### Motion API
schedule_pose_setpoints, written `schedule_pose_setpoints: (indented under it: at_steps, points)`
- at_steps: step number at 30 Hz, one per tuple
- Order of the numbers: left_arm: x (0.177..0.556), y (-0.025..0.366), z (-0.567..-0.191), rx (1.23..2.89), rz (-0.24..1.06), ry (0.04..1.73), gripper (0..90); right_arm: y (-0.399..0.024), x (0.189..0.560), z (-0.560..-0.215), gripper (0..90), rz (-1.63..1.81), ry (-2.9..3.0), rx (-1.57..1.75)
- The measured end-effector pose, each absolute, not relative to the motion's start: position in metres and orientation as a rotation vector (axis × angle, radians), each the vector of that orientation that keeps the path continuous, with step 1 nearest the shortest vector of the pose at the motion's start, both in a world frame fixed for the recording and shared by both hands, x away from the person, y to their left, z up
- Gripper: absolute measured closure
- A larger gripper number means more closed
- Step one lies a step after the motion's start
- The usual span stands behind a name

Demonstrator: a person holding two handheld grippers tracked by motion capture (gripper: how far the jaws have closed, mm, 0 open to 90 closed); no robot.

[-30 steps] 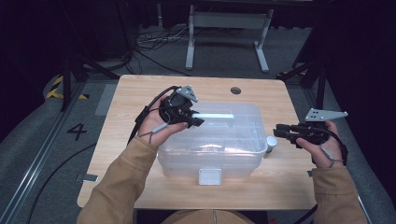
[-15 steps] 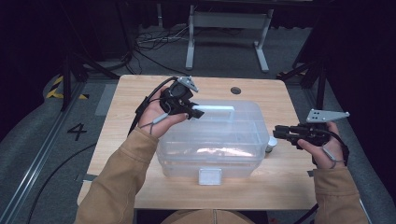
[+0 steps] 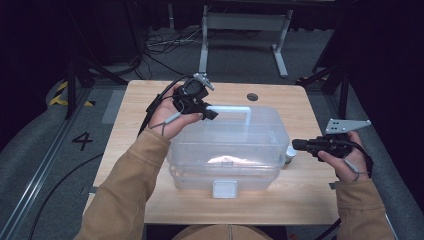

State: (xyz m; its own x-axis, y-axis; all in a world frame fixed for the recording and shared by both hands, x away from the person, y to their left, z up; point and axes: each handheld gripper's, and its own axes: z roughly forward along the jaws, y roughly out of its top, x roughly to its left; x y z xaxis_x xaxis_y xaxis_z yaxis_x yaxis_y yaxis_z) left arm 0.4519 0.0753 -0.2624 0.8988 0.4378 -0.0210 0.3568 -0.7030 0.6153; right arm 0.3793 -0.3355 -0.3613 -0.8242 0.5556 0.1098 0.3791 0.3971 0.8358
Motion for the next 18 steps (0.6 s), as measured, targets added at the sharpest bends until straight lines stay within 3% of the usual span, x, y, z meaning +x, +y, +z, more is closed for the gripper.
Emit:
schedule_pose_setpoints:
  at_steps: [18]
  points:
    - [0.461, 0.075, -0.258, 2.427, 0.156, 0.589, 70.5, -0.325, 0.377, -0.367, 90.0, 1.348, 2.601, 0.771]
